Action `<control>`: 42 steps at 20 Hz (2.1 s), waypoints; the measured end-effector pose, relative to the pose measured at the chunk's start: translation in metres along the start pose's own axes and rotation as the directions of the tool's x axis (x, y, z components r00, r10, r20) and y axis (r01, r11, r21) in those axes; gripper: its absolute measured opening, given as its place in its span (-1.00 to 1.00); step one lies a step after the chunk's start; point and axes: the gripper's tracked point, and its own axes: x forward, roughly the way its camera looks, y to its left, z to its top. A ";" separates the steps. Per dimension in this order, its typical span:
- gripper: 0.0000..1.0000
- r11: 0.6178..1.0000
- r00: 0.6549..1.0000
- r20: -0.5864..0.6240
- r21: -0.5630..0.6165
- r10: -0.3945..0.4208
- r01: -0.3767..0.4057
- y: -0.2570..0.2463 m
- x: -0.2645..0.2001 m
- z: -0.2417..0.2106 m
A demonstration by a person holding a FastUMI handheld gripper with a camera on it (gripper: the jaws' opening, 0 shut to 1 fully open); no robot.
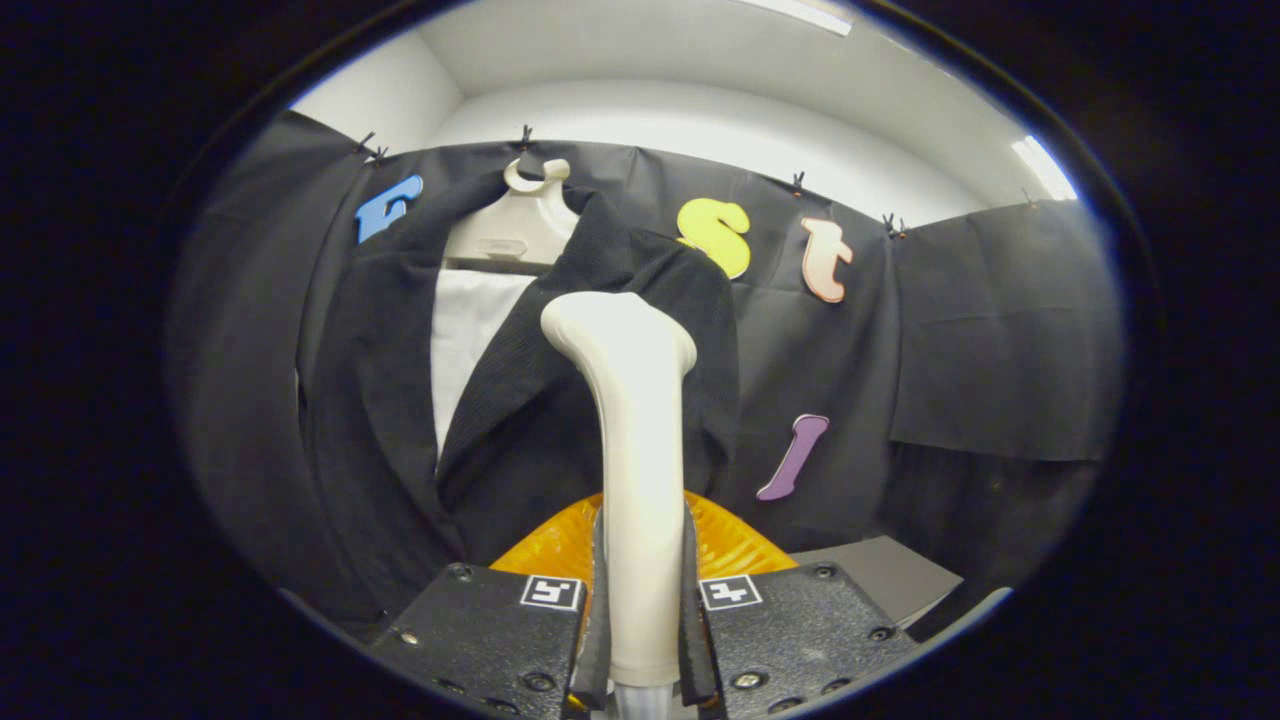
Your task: Iron the clothes twice with a garment steamer, once on the left side and once on the right side.
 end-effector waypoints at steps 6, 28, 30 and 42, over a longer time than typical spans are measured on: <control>-0.41 1.000 0.998 -0.067 0.003 0.004 -0.004 0.005 -0.012 -0.046; -0.40 0.999 0.962 -0.273 -0.022 0.023 -0.030 0.053 -0.043 -0.211; -0.40 0.999 0.960 -0.280 -0.026 0.023 -0.031 0.056 -0.044 -0.222; -0.40 0.995 0.945 -0.326 -0.082 0.032 -0.062 0.072 -0.051 -0.282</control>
